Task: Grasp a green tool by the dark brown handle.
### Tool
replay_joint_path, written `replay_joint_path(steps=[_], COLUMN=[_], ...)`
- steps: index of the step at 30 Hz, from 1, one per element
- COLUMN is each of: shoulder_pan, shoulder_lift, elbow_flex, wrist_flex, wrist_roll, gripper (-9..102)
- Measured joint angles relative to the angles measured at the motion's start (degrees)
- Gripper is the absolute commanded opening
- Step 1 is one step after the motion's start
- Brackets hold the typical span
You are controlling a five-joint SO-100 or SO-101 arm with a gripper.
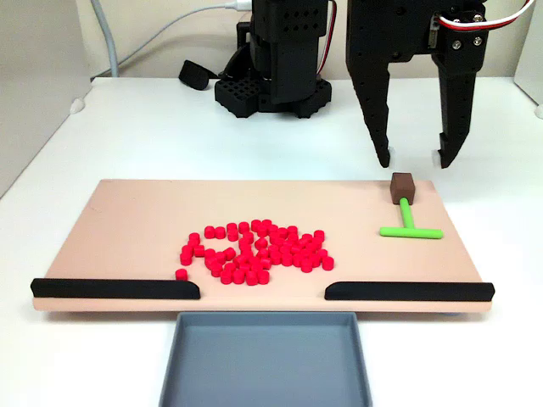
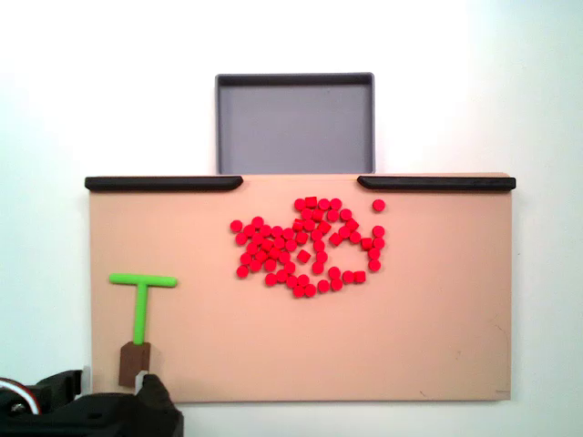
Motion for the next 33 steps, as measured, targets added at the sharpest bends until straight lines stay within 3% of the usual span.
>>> replay_joint_path(steps=[33], shoulder_pan=[0.1], shoulder_lift=[-4.0], elbow_flex=[0.4], wrist_flex=[-2.6], wrist_roll=[-0.5], gripper=[13])
